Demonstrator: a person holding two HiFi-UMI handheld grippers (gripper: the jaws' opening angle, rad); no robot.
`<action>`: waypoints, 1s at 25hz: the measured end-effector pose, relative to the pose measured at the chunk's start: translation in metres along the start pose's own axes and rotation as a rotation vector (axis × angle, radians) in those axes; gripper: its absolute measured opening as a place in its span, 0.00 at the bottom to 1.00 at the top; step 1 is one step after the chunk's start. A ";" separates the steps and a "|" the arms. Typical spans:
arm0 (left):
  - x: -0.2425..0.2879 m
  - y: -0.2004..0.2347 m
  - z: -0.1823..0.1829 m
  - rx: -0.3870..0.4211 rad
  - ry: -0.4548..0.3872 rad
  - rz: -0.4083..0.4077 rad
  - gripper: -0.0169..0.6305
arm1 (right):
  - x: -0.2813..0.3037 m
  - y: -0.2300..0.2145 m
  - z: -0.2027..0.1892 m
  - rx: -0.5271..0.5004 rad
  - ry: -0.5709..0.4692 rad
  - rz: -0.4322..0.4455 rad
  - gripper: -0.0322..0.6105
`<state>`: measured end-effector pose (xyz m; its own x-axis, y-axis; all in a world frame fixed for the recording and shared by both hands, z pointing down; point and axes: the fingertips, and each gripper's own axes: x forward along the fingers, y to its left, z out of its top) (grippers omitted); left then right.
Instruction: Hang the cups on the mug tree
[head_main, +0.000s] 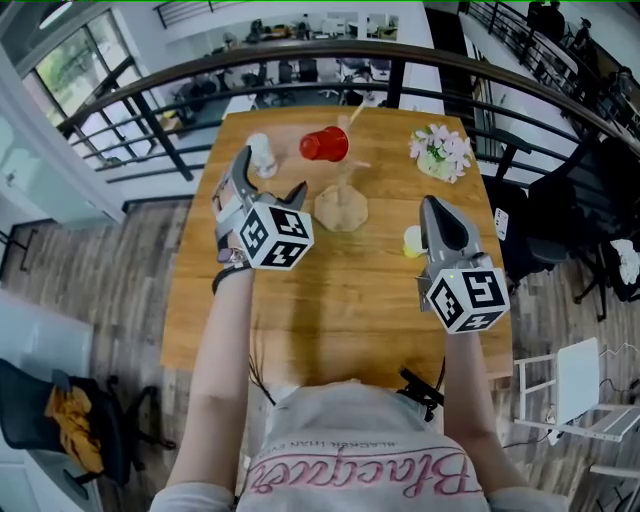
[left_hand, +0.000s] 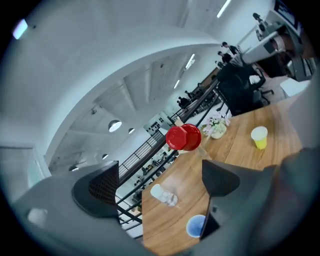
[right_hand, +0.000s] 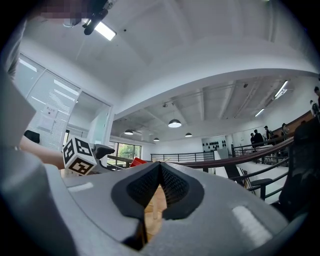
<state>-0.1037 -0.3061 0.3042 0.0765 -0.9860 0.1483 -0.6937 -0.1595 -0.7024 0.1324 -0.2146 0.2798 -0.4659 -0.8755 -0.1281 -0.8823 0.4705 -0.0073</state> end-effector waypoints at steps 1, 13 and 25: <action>-0.003 0.001 -0.002 -0.045 -0.015 -0.004 0.84 | 0.000 0.002 0.001 -0.012 0.003 0.000 0.05; -0.039 0.010 0.003 -0.534 -0.319 -0.098 0.73 | 0.003 0.023 -0.008 -0.080 0.044 0.001 0.05; -0.036 -0.008 -0.050 -0.637 -0.302 -0.136 0.71 | 0.010 0.040 -0.038 -0.061 0.101 -0.022 0.05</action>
<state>-0.1366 -0.2665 0.3395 0.3230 -0.9446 -0.0582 -0.9401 -0.3131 -0.1347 0.0904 -0.2084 0.3157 -0.4483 -0.8934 -0.0278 -0.8932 0.4466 0.0519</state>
